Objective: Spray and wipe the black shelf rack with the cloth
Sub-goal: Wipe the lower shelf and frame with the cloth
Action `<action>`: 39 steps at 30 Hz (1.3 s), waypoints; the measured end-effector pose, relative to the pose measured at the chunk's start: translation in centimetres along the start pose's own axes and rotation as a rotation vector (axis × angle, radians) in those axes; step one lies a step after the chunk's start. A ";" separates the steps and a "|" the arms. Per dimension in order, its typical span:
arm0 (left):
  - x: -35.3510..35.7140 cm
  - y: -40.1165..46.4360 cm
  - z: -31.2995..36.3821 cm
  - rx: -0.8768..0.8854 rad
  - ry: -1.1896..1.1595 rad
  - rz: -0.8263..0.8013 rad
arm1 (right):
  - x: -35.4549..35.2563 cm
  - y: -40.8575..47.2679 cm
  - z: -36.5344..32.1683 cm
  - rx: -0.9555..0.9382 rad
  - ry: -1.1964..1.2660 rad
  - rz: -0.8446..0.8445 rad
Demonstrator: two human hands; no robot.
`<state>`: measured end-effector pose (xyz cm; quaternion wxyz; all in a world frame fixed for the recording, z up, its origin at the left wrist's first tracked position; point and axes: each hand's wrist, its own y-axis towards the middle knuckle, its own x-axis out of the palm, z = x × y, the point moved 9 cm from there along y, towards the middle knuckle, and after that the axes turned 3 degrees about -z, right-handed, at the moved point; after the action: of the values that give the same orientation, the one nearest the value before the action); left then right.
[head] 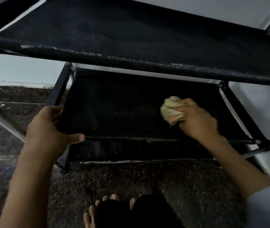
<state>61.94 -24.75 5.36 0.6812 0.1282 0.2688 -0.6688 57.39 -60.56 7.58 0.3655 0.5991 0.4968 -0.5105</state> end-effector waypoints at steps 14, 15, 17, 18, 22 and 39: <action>5.0 -2.3 6.4 0.212 0.305 -0.077 | -1.0 2.4 -3.7 0.081 -0.047 0.214; 6.2 -2.5 7.2 0.241 0.368 -0.099 | -1.0 3.2 -6.1 0.018 -0.035 0.244; 8.5 -2.7 7.7 0.258 0.486 -0.147 | -0.7 4.6 -11.0 -0.124 -0.012 0.267; 9.3 -2.7 7.7 0.259 0.550 -0.157 | -0.4 5.0 -13.5 -0.220 -0.022 0.260; 10.4 -3.0 7.0 0.252 0.746 -0.168 | 0.9 5.3 -17.7 -0.493 -0.148 0.196; 10.6 -3.4 7.1 0.184 0.874 -0.211 | -2.6 3.7 13.6 0.424 -0.263 0.083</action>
<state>59.64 -37.69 6.17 0.4180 0.4303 0.4819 -0.6387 57.60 -74.85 6.99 0.3140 0.6106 0.3018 -0.6614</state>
